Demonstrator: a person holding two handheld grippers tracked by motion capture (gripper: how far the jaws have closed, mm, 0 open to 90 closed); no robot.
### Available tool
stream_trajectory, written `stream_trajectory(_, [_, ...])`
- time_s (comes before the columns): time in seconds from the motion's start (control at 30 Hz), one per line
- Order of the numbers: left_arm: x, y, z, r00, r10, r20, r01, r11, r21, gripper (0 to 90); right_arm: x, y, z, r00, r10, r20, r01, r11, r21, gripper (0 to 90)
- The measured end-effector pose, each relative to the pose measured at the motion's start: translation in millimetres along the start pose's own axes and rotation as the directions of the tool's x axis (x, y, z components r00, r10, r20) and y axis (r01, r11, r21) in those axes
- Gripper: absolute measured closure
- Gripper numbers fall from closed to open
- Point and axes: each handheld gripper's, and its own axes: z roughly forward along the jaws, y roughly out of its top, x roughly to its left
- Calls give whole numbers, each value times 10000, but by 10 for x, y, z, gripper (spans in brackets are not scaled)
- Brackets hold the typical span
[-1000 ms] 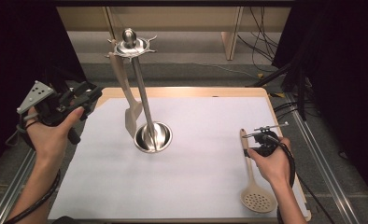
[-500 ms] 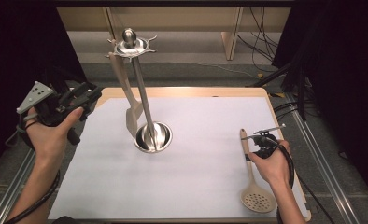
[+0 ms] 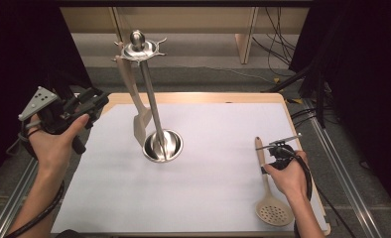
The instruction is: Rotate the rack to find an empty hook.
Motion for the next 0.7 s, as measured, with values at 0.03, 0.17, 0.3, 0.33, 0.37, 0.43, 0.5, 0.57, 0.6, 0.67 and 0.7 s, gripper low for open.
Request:
stream_trajectory(0.03, [2, -2, 2, 10000, -1, -19, 1, 10000, 15, 433, -26, -11, 20, 9991, -401, 163, 401, 9992, -25, 695])
stream_trajectory(0.17, [13, -19, 12, 10000, -42, -25, 42, 10000, 78, 433, 37, -5, -6, 9987, 500, -62, -496, 9975, 507, 693])
stream_trajectory(0.3, [13, -23, 16, 10000, -59, -16, 59, 9999, 88, 432, 36, -4, 6, 9986, 530, -8, -529, 9970, 561, 692])
stream_trajectory(0.33, [13, -22, 16, 10000, -53, -8, 53, 9999, 95, 432, 27, -6, 13, 9989, 440, 172, -450, 9971, 609, 691])
stream_trajectory(0.37, [14, -22, 15, 10000, -64, -6, 64, 9999, 94, 432, 42, -5, 13, 9981, 622, -7, -621, 9961, 624, 691])
stream_trajectory(0.43, [19, -18, 10, 10000, -49, -3, 50, 9999, 94, 431, 37, -9, 33, 9983, 570, 72, -573, 9961, 664, 689])
stream_trajectory(0.5, [19, -14, 6, 9999, -100, -20, 100, 9999, 50, 431, 57, -14, 42, 9965, 829, -34, -824, 9933, 812, 687])
stream_trajectory(0.57, [19, -15, 6, 9999, -117, -24, 117, 9999, 47, 431, 35, -19, 54, 9985, 555, 8, -554, 9950, 832, 685])
stream_trajectory(0.6, [18, -15, 6, 9999, -110, -14, 110, 9999, 61, 431, 34, -20, 58, 9984, 555, 40, -557, 9944, 895, 684])
stream_trajectory(0.67, [19, -18, 9, 10000, -75, 3, 75, 9999, 94, 431, 32, -23, 70, 9984, 535, 185, -552, 9930, 1048, 682])
stream_trajectory(0.7, [19, -19, 11, 10000, -78, 4, 78, 9999, 97, 431, 29, -26, 78, 9985, 548, 87, -554, 9929, 1052, 681])
